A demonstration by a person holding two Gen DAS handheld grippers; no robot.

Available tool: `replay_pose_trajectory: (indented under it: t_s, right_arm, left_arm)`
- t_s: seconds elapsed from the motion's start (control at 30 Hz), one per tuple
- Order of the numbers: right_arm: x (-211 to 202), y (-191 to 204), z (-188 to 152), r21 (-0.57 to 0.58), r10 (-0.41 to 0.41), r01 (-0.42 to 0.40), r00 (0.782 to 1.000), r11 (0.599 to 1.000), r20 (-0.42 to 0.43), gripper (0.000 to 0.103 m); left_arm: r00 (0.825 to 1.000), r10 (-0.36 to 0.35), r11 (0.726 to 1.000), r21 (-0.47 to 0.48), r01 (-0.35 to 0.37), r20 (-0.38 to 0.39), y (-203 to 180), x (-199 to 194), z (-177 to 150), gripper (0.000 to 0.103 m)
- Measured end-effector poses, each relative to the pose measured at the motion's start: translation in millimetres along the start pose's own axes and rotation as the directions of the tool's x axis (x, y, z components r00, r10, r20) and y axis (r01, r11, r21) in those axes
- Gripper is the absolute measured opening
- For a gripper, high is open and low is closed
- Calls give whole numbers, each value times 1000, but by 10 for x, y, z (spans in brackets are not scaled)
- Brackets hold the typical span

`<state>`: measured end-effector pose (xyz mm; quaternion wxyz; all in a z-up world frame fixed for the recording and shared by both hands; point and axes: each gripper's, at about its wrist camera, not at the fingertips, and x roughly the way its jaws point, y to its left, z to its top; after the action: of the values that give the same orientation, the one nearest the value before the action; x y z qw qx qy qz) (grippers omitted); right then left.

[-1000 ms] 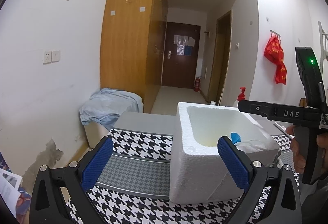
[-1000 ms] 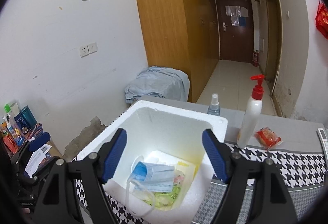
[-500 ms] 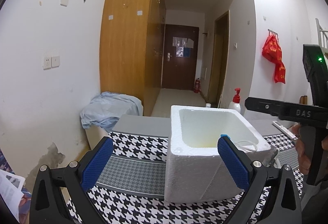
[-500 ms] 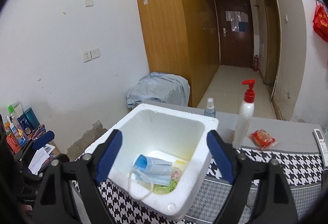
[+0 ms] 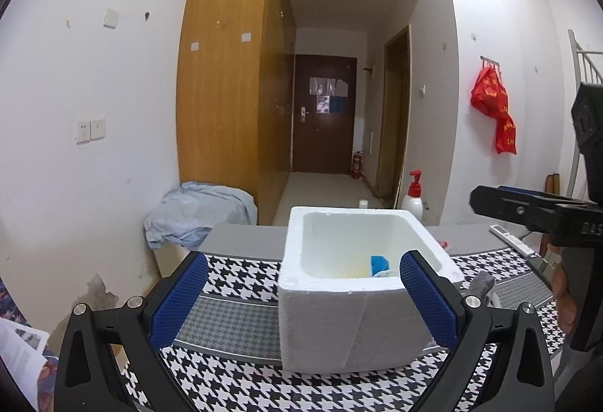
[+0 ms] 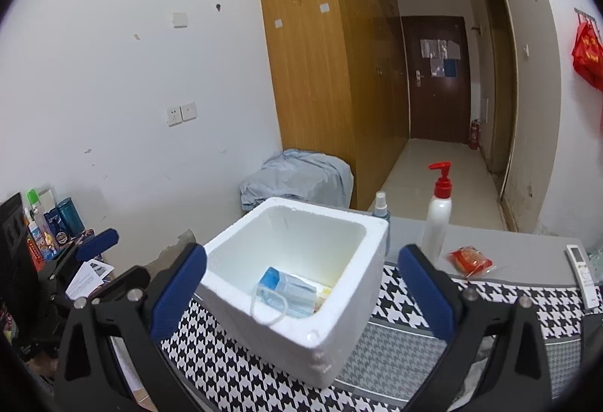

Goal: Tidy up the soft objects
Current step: 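Withdraw both tools from the box toward the grey sock and white tube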

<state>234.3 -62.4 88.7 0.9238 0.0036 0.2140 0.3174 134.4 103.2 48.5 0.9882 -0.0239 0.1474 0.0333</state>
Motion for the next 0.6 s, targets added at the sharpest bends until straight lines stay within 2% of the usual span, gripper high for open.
replay_pose_trajectory:
  t_s: [0.3,0.6]
  right_arm:
    - [-284,-33,-112,-22,2,-2,1000,1000,31,103]
    - [-473,-42,-265,-31,-10,12,998,999,57,103]
  left_arm:
    - [1000,-11,1000,23,10,24,-210,-122,32,102]
    - [998,-58,998,38,57,32,-405,-131,1,102]
